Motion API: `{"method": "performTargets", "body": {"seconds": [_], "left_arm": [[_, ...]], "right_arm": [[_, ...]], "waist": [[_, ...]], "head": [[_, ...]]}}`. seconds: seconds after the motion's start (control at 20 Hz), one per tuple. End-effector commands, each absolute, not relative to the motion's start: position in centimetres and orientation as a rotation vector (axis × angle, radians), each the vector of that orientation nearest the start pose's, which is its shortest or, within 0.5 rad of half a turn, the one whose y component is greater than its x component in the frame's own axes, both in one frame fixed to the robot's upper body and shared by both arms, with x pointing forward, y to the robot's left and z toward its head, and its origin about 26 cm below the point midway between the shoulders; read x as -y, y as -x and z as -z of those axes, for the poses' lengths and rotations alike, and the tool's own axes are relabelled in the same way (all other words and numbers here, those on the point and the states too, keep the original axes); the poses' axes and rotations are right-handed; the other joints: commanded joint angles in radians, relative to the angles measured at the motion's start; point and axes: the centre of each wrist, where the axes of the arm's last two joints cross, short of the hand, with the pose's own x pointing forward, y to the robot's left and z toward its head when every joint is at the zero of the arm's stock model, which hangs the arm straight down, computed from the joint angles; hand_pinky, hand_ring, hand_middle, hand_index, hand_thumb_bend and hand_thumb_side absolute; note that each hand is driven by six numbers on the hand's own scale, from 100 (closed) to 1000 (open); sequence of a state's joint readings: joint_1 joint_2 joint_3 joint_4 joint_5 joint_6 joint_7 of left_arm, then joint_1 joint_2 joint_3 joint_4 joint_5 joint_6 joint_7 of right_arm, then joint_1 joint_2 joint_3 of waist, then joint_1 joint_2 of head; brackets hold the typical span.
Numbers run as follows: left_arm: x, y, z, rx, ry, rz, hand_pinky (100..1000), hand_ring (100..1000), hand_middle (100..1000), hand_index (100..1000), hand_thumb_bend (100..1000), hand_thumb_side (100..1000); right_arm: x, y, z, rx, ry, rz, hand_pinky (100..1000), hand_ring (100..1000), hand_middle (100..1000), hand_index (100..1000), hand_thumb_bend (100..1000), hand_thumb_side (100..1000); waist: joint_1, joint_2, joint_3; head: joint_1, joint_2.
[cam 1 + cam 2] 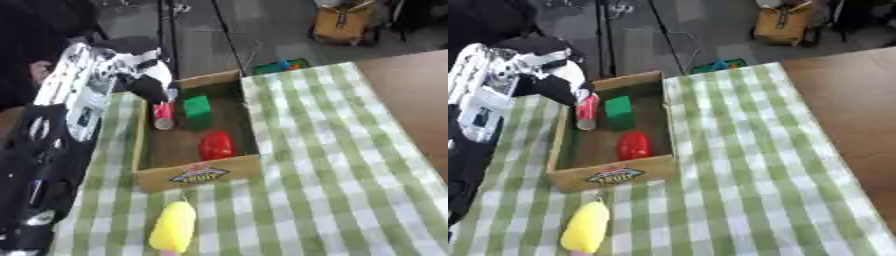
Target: Pick up objects on the table and place them in the box.
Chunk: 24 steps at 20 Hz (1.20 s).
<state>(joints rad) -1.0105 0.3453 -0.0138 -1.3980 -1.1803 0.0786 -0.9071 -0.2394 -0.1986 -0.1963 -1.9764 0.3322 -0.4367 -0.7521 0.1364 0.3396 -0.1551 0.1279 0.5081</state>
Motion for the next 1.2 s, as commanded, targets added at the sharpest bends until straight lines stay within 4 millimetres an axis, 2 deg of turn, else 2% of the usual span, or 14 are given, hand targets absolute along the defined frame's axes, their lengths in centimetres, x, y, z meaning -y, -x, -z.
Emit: {"method": "performTargets", "body": {"seconds": [0.05,0.35,0.4,0.45,0.55,0.6,0.65,0.7,0.8,0.85,1.0,1.05,1.2], "left_arm": [[-21.0,-42.5,-33.7,1.259,-1.063,1.477,185,459,491,548,100,245],[-20.4,-42.9,-33.1,1.241,-1.053,1.478,159,467,500,561,100,245],[-20.3,-42.9,-33.0,1.251,-1.04,1.477,166,493,520,589,100,244],[-20.1,-42.8,-32.9,1.273,-1.01,1.486,268,583,568,652,100,302],[-19.8,-42.9,-32.6,1.31,-0.95,1.511,470,753,653,731,100,538],[-19.8,-43.0,-32.5,1.322,-0.925,1.524,508,773,679,751,100,593],[-19.7,-43.1,-32.4,1.332,-0.905,1.535,508,773,679,751,100,593],[-19.7,-43.1,-32.4,1.339,-0.892,1.543,655,852,757,797,100,765],[-19.5,-43.3,-32.1,1.36,-0.849,1.575,672,860,765,801,100,779],[-19.3,-43.4,-32.0,1.371,-0.831,1.592,869,956,870,870,100,944],[-19.2,-43.6,-31.8,1.399,-0.783,1.628,906,974,898,899,100,989],[-19.2,-43.7,-31.9,1.403,-0.778,1.633,1000,1000,962,978,100,1000],[-19.3,-43.8,-32.0,1.401,-0.788,1.644,1000,1000,978,995,100,1000]], "right_arm": [[29.7,-29.2,-18.9,-3.155,-0.944,-0.65,430,441,319,448,100,727],[29.6,-29.3,-19.0,-3.158,-0.935,-0.655,429,440,318,448,100,728],[29.6,-29.3,-19.0,-3.159,-0.935,-0.656,429,440,318,448,100,729],[29.6,-29.3,-19.0,-3.159,-0.933,-0.656,429,440,318,448,100,729],[29.6,-29.3,-19.0,-3.159,-0.932,-0.658,429,440,318,447,100,730],[29.6,-29.3,-19.0,-3.159,-0.932,-0.658,429,440,318,447,100,730],[29.6,-29.3,-19.0,-3.159,-0.932,-0.659,429,440,318,447,100,730],[29.6,-29.3,-19.0,-3.159,-0.932,-0.659,429,440,318,447,100,730],[29.6,-29.3,-19.0,-3.16,-0.931,-0.661,429,440,318,447,100,730],[29.6,-29.3,-19.0,-3.161,-0.93,-0.661,429,440,318,447,100,731],[29.5,-29.3,-19.0,-3.163,-0.93,-0.66,429,440,318,447,100,731],[29.5,-29.3,-19.0,-3.164,-0.929,-0.66,429,440,318,447,100,731],[29.5,-29.3,-19.0,-3.164,-0.927,-0.661,429,439,318,447,100,728]], "waist": [[-0.005,-0.016,-0.004],[-0.005,-0.012,-0.01],[-0.005,-0.011,-0.01],[-0.005,-0.01,-0.01],[-0.006,-0.009,-0.01],[-0.007,-0.009,-0.01],[-0.007,-0.009,-0.01],[-0.007,-0.009,-0.01],[-0.008,-0.008,-0.01],[-0.009,-0.008,-0.009],[-0.01,-0.009,-0.009],[-0.01,-0.009,-0.008],[-0.011,-0.009,-0.008]], "head": [[0.006,-0.014],[0.008,-0.017],[0.008,-0.018],[0.008,-0.018],[0.008,-0.017],[0.008,-0.016],[0.008,-0.016],[0.008,-0.016],[0.007,-0.015],[0.007,-0.014],[0.006,-0.012],[0.006,-0.012],[0.004,-0.012]]}}
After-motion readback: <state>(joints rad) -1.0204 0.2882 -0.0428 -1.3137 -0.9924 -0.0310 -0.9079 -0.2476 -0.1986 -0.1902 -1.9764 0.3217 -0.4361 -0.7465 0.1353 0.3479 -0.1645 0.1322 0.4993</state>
